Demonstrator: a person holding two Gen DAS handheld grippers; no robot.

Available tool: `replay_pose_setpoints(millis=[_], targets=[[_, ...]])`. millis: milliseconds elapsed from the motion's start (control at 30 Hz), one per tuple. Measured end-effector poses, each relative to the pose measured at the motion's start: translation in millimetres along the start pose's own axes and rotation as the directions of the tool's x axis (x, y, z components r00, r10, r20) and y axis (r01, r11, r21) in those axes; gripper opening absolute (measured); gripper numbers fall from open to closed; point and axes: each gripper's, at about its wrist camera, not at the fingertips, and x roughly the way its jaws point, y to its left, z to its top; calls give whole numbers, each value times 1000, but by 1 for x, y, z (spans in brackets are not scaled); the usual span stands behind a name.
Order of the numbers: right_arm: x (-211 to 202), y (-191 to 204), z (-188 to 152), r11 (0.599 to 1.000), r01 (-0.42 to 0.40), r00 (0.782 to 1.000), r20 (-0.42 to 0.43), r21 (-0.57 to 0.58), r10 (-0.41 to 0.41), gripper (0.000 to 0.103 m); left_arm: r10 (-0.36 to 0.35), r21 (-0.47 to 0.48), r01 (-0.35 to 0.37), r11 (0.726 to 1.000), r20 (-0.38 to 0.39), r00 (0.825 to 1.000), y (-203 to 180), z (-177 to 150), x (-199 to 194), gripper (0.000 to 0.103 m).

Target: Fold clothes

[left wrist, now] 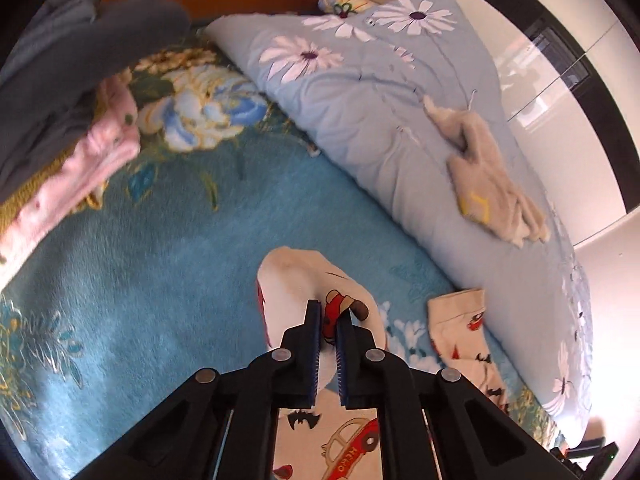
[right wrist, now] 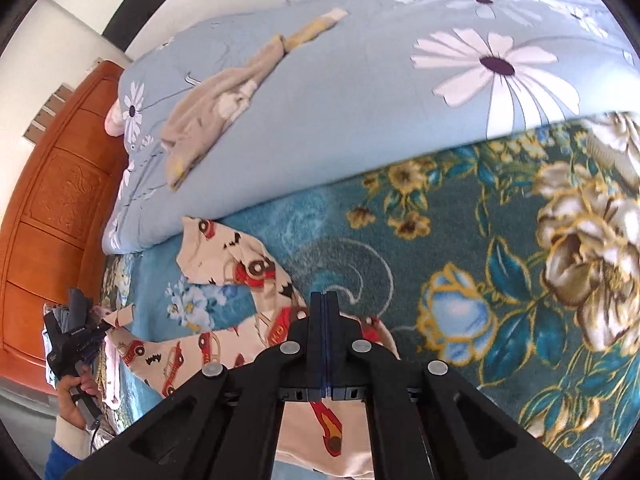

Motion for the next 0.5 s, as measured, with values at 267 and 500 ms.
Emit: replay_pose_setpoints(millis=[267, 500], targets=[[40, -22, -2, 995, 98, 984, -144, -26, -101, 40, -22, 11, 21, 1000, 37, 999, 6, 8, -32, 7], [81, -56, -19, 990, 126, 968, -227, 65, -108, 42, 54, -34, -55, 998, -53, 997, 45, -25, -15, 7]])
